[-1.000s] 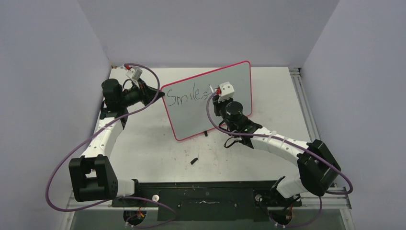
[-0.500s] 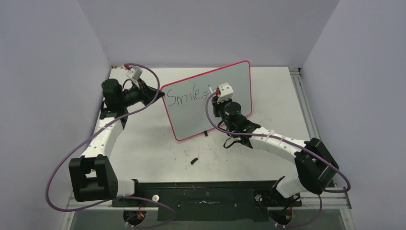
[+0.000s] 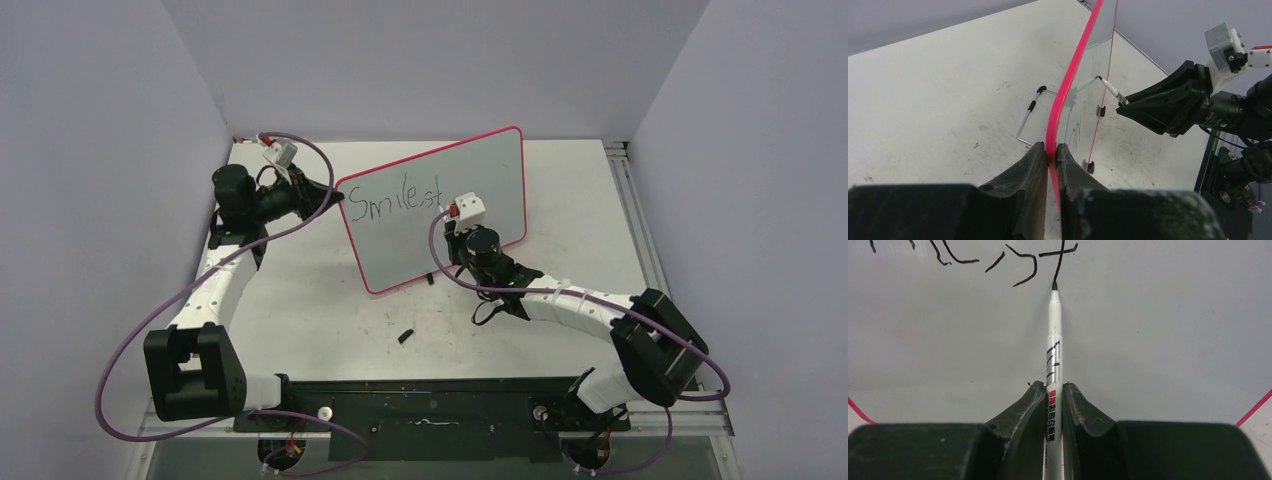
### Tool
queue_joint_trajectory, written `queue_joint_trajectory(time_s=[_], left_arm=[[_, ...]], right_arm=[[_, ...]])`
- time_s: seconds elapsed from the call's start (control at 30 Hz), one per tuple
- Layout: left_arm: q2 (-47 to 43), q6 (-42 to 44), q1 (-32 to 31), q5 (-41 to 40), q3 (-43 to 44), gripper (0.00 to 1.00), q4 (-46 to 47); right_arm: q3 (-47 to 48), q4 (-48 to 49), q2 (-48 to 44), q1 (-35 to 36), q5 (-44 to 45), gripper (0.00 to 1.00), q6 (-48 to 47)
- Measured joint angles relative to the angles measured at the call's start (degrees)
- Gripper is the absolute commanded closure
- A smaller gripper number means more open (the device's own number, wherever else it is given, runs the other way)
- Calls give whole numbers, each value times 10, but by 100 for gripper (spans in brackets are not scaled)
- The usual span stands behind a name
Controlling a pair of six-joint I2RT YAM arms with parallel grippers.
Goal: Write a sentence on the whiteboard
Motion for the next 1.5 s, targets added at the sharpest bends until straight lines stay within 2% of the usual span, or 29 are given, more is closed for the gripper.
queue_joint_trajectory(time_s=[0.77,1.5], left_arm=[[-2,0,0,0,-2,100,1],[-2,0,0,0,-2,100,0]], right_arm=[[3,-17,-36,1,36,95,-21],[27,-16,-6,-20,32,95,-30]])
